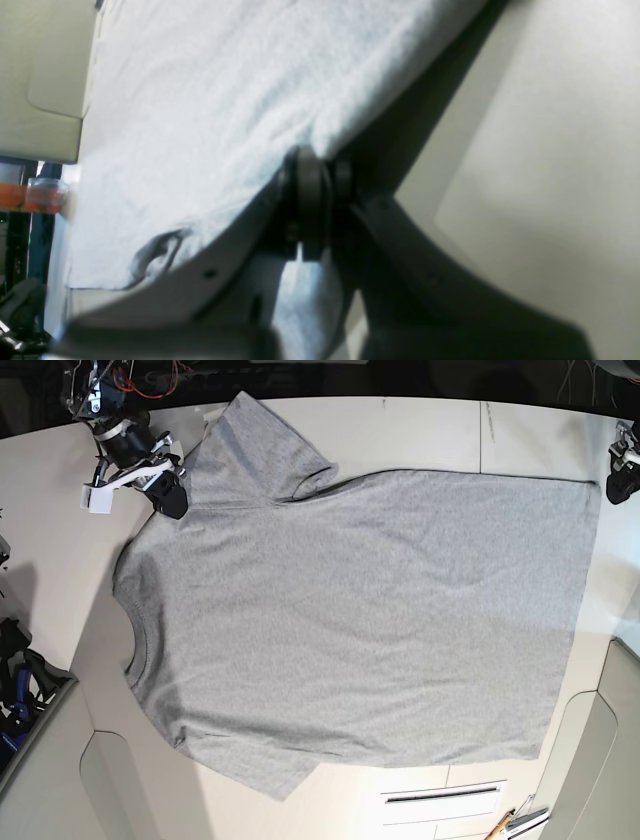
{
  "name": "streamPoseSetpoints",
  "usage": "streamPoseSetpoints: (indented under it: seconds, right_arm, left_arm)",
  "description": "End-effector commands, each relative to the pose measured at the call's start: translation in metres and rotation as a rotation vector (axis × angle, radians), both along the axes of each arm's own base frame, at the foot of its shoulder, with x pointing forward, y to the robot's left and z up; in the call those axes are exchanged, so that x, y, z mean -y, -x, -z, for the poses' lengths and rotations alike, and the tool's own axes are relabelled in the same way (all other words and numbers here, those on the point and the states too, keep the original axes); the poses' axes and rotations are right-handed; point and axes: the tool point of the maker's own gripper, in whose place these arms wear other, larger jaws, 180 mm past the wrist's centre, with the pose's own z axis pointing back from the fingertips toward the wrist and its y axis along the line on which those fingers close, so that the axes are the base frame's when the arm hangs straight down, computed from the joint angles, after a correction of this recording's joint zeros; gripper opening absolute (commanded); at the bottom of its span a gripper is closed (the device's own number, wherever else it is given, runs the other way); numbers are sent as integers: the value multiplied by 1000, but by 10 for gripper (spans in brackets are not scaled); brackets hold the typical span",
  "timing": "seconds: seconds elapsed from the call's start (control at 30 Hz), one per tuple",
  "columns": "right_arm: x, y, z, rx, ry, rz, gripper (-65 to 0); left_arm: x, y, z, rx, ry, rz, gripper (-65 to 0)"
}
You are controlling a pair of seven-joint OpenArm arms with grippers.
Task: Fold the T-shirt properly
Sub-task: 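Move both grippers to the shirt's shoulder edge and grasp it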
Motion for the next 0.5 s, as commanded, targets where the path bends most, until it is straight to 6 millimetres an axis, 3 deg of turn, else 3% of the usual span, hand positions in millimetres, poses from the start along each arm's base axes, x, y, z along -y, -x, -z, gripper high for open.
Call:
streamPoseSetpoints:
  seconds: [0.0, 0.17, 0.33, 0.47]
  right_arm:
    - [3, 1, -1, -3, 6, 2, -650]
    - [3, 1, -1, -3, 6, 2, -650]
    - [3, 1, -1, -3, 5, 2, -650]
    - [3, 1, -1, -3, 5, 2, -650]
  left_arm:
    - [-10, -6, -6, 25, 9, -9, -356]
    - [-5, -8, 34, -41, 125, -37, -346]
    - [33, -16, 62, -114, 188, 56, -346]
    - [59, -11, 74, -182, 240, 132, -346]
